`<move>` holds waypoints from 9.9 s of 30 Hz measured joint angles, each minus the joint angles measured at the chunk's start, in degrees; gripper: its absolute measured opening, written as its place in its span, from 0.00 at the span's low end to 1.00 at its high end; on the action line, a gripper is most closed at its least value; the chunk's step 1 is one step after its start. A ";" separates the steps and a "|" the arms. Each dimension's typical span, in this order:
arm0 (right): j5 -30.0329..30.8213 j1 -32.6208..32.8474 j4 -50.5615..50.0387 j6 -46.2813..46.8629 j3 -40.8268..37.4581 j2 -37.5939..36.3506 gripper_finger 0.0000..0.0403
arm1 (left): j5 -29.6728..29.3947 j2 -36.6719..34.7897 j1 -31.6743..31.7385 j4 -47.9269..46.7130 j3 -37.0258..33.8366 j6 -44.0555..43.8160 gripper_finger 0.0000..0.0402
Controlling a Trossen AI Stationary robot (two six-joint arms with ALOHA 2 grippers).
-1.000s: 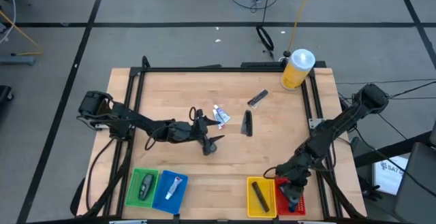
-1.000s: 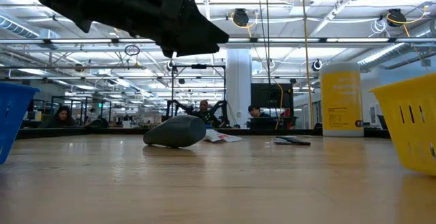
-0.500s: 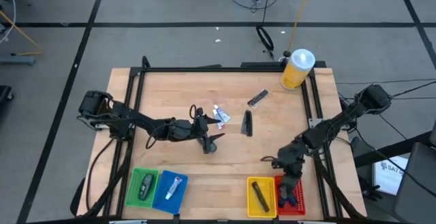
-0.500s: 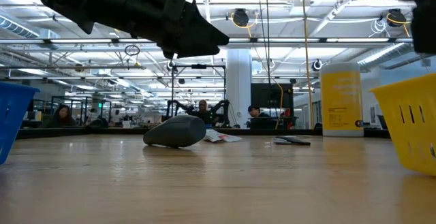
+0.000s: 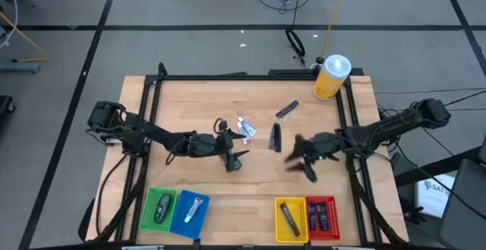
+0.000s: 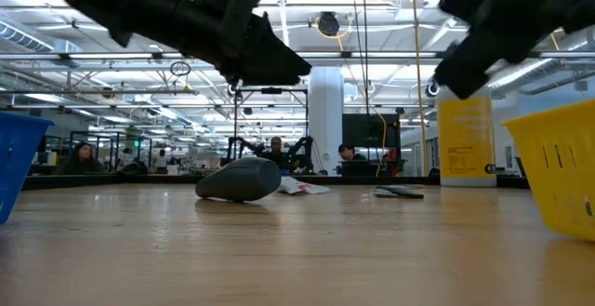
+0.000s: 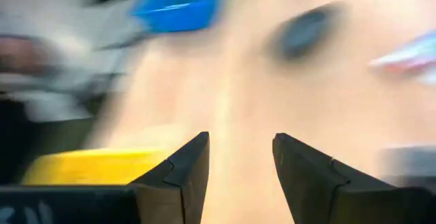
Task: Pick & Place Travel size toiletries
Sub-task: Put the black comb into the yellow bin
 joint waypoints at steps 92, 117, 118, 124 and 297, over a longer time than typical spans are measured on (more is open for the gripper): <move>19.47 -17.03 24.81 -69.10 -9.77 24.46 0.33 | 34.52 35.39 18.12 -18.99 35.31 2.83 0.01; 15.89 -15.60 14.89 -68.63 -3.26 27.19 0.45 | 30.57 36.36 20.07 -16.53 35.33 -6.24 0.01; 16.00 -15.31 15.57 -69.53 -3.30 27.23 0.45 | 30.57 36.41 20.00 -16.49 35.33 -5.93 0.00; 17.22 -12.74 20.64 -72.11 -3.41 27.41 0.53 | 30.57 36.41 19.87 -17.47 35.39 -4.99 0.00; -10.75 -37.25 14.52 -17.29 -3.67 20.52 0.63 | 14.22 12.33 11.05 -10.29 9.28 -10.90 0.09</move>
